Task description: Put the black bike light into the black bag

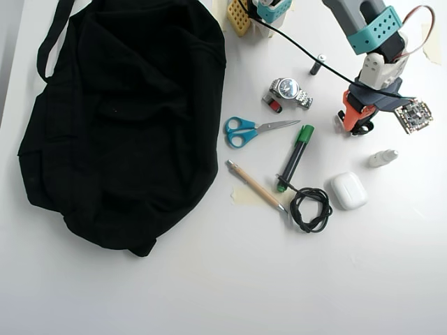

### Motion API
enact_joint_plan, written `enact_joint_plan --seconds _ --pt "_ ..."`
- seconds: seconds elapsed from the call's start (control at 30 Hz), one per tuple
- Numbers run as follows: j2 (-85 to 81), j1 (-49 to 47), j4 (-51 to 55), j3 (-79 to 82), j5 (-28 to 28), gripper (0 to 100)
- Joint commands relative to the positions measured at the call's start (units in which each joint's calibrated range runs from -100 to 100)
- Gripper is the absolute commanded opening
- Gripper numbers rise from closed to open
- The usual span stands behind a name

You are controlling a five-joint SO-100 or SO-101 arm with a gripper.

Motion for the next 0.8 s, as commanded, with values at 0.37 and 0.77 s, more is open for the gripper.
enact_joint_plan --seconds 0.37,0.77 --pt "-1.1 0.1 -0.1 -2.9 -0.2 2" --pt "-2.8 3.1 29.6 -36.4 2.0 2"
